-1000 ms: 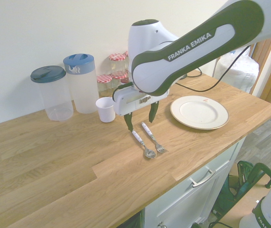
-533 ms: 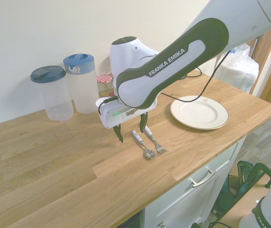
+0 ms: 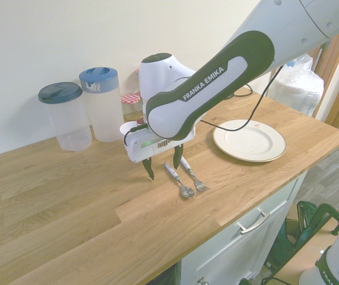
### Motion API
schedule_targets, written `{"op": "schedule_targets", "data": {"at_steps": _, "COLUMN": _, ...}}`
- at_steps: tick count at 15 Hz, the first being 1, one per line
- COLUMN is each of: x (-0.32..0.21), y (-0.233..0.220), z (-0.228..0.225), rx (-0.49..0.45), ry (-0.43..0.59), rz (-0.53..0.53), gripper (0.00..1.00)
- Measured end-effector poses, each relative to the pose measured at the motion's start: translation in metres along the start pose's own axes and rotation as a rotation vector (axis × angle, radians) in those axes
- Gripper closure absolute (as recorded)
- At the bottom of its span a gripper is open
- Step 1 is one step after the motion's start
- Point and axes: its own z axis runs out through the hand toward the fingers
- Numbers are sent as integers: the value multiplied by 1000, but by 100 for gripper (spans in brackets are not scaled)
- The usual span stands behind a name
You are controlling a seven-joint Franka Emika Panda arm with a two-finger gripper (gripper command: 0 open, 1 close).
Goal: Put the spoon into the plate
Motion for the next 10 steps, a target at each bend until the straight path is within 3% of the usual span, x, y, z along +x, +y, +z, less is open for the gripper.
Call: {"op": "schedule_targets", "data": {"at_steps": 10, "x": 3, "y": 0, "z": 4, "rx": 6, "ry": -3, "rz": 8, "gripper": 100}}
